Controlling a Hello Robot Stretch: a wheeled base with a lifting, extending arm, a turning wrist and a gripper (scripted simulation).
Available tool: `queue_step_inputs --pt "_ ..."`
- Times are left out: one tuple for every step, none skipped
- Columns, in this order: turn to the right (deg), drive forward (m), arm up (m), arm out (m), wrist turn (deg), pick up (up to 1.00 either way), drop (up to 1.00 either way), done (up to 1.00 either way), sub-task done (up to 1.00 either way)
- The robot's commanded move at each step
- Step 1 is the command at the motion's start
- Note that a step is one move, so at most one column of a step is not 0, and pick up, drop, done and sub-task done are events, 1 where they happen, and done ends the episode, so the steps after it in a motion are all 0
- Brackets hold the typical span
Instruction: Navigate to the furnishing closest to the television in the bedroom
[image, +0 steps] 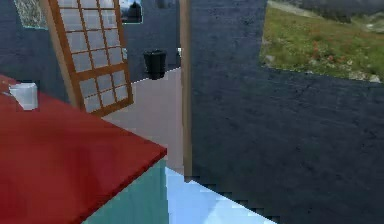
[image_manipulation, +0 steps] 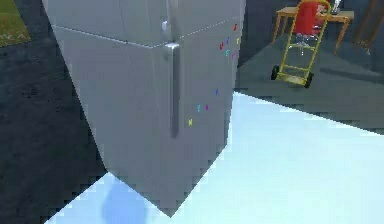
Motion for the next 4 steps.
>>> queue_step_inputs --pt "0.0 0.7 0.0 0.0 0.0 0.0 0.0 0.0 0.0" --pt "-18.0 0.0 0.0 0.0 0.0 0.0 0.0 0.0 0.0" --pt "0.0 0.55 0.0 0.0 0.0 0.0 0.0 0.0 0.0" --pt "-3.0 0.0 0.0 0.0 0.0 0.0 0.0 0.0 0.0"
